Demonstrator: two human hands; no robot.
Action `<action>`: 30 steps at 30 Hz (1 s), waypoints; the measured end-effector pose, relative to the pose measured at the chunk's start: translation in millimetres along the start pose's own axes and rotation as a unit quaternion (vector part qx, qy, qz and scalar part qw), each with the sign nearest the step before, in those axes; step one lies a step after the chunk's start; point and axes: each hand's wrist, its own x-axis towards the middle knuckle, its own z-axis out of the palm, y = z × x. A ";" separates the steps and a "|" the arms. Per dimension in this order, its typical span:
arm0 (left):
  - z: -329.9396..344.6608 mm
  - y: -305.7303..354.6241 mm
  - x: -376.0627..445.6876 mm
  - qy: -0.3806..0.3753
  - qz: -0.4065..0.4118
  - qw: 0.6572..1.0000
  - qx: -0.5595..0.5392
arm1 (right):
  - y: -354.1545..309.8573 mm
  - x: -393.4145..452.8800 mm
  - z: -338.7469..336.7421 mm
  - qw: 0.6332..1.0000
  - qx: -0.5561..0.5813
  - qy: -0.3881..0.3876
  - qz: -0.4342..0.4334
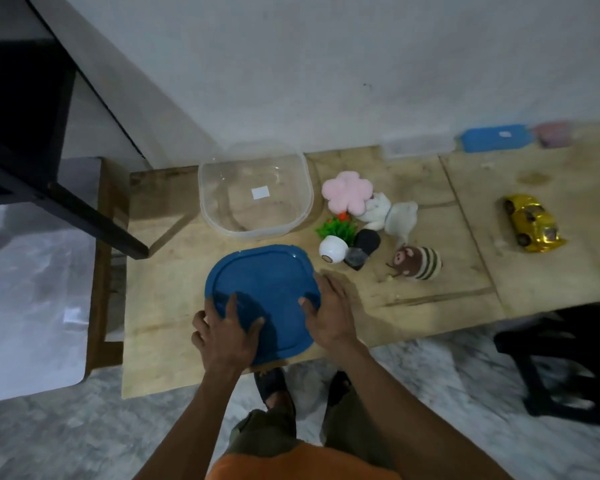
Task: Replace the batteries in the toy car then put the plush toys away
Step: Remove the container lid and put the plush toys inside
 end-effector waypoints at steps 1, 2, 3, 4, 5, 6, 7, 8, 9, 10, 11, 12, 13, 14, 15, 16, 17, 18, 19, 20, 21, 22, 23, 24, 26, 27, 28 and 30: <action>0.1 8.2 -1.6 0.011 0.015 1.000 -0.015 | 2.1 -0.2 -8.7 0.999 0.023 0.032 -0.004; 0.5 18.9 -3.1 0.019 0.032 0.999 -0.033 | 5.4 0.2 -19.3 0.997 0.041 0.067 -0.011; 1.5 31.8 -4.8 0.027 0.053 0.997 -0.048 | 10.1 1.2 -31.4 0.993 0.051 0.102 -0.022; 2.9 45.8 -7.0 0.035 0.074 0.995 -0.056 | 16.8 2.6 -44.6 0.989 0.051 0.138 -0.033; 5.2 62.6 -9.3 0.041 0.094 0.993 -0.059 | 27.1 5.4 -59.2 0.982 0.039 0.178 -0.043; 7.5 76.4 -10.6 0.043 0.109 0.991 -0.063 | 36.1 8.5 -71.4 0.974 0.017 0.218 -0.051; 9.8 90.0 -11.2 0.042 0.124 0.989 -0.069 | 45.7 12.7 -83.1 0.966 -0.007 0.251 -0.054; 13.5 106.9 -10.5 0.041 0.139 0.987 -0.076 | 55.4 18.0 -97.6 0.961 -0.030 0.273 -0.045; 17.9 123.4 -8.3 0.043 0.151 0.984 -0.080 | 65.1 24.3 -110.3 0.957 -0.048 0.283 -0.029; 21.8 139.8 -5.1 0.046 0.160 0.983 -0.080 | 73.2 30.8 -121.7 0.956 -0.062 0.286 -0.011; 25.3 156.3 -1.2 0.051 0.164 0.982 -0.076 | 80.5 37.7 -132.3 0.956 -0.076 0.284 0.004; 28.1 172.6 2.8 0.055 0.163 0.982 -0.073 | 87.7 45.1 -141.2 0.957 -0.095 0.274 0.012; 30.9 188.0 6.7 0.057 0.157 0.983 -0.073 | 93.5 52.0 -149.1 0.959 -0.117 0.258 0.018; 32.9 202.7 10.0 0.056 0.146 0.985 -0.075 | 98.7 58.5 -155.3 0.963 -0.133 0.232 0.023; 35.4 215.6 13.2 0.054 0.137 0.986 -0.075 | 103.8 64.4 -158.5 0.968 -0.144 0.202 0.025; 37.8 226.9 17.3 0.056 0.132 0.987 -0.073 | 108.0 70.4 -159.7 0.973 -0.150 0.173 0.024; 40.4 236.9 22.1 0.057 0.128 0.988 -0.071 | 111.3 77.2 -159.7 0.976 -0.153 0.151 0.017; 43.9 245.4 27.7 0.057 0.119 0.989 -0.069 | 113.3 84.7 -159.5 0.978 -0.156 0.140 0.009; 47.7 252.3 33.1 0.054 0.107 0.991 -0.063 | 115.0 92.3 -159.1 0.977 -0.160 0.137 -0.002; 51.0 258.2 37.5 0.052 0.096 0.993 -0.053 | 116.1 99.5 -158.8 0.976 -0.168 0.139 -0.013; 54.2 263.0 41.2 0.049 0.086 0.994 -0.041 | 117.3 106.2 -159.2 0.974 -0.174 0.142 -0.022; 57.2 266.3 43.9 0.044 0.077 0.996 -0.028 | 118.3 113.0 -159.9 0.973 -0.176 0.144 -0.028; 59.9 267.8 46.1 0.041 0.069 0.997 -0.016 | 118.8 119.6 -160.8 0.974 -0.175 0.143 -0.032; 61.3 268.6 47.5 0.041 0.065 0.997 -0.006 | 118.8 125.7 -161.6 0.974 -0.174 0.138 -0.038; 62.8 268.7 49.1 0.045 0.063 0.997 0.008 | 118.6 136.8 -163.2 0.976 -0.172 0.124 -0.052; 63.0 268.8 49.6 0.045 0.062 0.997 0.013 | 118.7 142.1 -163.9 0.978 -0.165 0.113 -0.053; 62.7 269.0 50.0 0.044 0.062 0.997 0.017 | 118.8 146.5 -164.5 0.980 -0.160 0.104 -0.054; 62.7 268.2 50.5 0.038 0.068 0.997 0.029 | 119.9 151.6 -164.1 0.981 -0.162 0.093 -0.057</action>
